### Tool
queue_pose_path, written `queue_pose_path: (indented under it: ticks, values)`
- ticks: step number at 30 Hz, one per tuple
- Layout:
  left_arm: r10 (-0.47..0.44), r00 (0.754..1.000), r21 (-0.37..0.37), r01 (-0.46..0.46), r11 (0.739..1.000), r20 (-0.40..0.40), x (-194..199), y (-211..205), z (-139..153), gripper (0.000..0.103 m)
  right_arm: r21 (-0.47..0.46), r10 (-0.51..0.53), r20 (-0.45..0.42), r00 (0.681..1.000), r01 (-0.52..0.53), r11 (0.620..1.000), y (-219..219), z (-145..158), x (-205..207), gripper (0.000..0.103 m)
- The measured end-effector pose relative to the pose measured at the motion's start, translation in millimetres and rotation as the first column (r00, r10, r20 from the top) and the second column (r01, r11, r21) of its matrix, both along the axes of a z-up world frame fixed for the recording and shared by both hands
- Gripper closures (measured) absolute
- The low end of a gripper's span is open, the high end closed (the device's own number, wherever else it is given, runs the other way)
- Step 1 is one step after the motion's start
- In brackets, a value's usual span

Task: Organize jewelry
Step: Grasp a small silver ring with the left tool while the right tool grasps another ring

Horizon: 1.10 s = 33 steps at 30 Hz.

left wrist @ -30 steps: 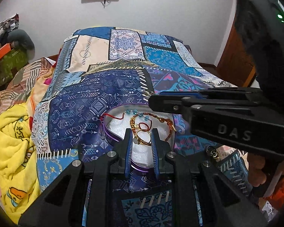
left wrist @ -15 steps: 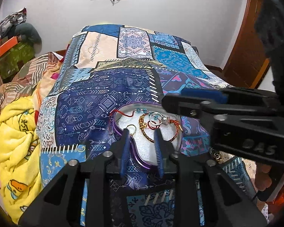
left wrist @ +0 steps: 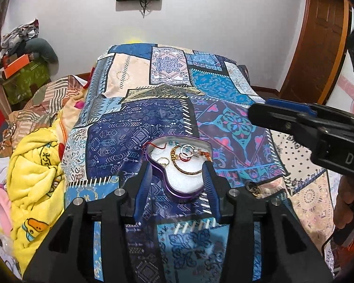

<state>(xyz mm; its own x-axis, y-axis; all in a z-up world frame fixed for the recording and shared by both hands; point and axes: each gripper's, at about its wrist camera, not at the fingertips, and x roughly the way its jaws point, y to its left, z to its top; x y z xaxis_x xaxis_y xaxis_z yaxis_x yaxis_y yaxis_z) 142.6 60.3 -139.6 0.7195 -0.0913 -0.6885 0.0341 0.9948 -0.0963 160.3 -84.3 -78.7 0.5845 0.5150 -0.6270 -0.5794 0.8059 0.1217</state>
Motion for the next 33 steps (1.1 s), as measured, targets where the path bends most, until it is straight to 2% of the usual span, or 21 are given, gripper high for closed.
queue_pose_path:
  ticks: [2,9,14,22,26,33]
  values:
    - [-0.005,1.000,-0.003,0.005,1.000,-0.004,-4.2,-3.7,2.6,0.054,-0.007,-0.019,0.007,1.000,0.019,1.000,-9.3,2.1,-5.7,0.064]
    - [-0.051,0.998,0.006,0.051,0.999,-0.046,-11.7,-26.0,-3.8,0.054,-0.060,-0.101,-0.001,0.995,0.101,0.993,-47.7,-8.6,-16.6,0.064]
    - [-0.096,0.991,0.020,0.099,0.995,-0.096,-11.2,-47.3,-21.6,0.054,-0.096,-0.143,-0.042,0.989,0.139,0.986,-72.2,-25.3,-22.6,0.063]
    - [-0.163,0.972,0.045,0.173,0.984,-0.169,-8.0,-81.0,-56.0,0.055,-0.142,-0.159,-0.117,0.980,0.142,0.980,-86.9,-60.0,-31.3,0.063]
    - [-0.177,0.963,0.024,0.185,0.982,-0.203,-1.5,-86.5,-67.8,0.071,-0.161,-0.149,-0.139,0.979,0.126,0.979,-86.3,-72.8,-33.3,0.063]
    - [-0.191,0.959,-0.082,0.178,0.981,-0.209,9.9,-82.9,-75.6,0.078,-0.157,-0.121,-0.146,0.982,0.098,0.983,-81.0,-79.5,-29.7,0.063]
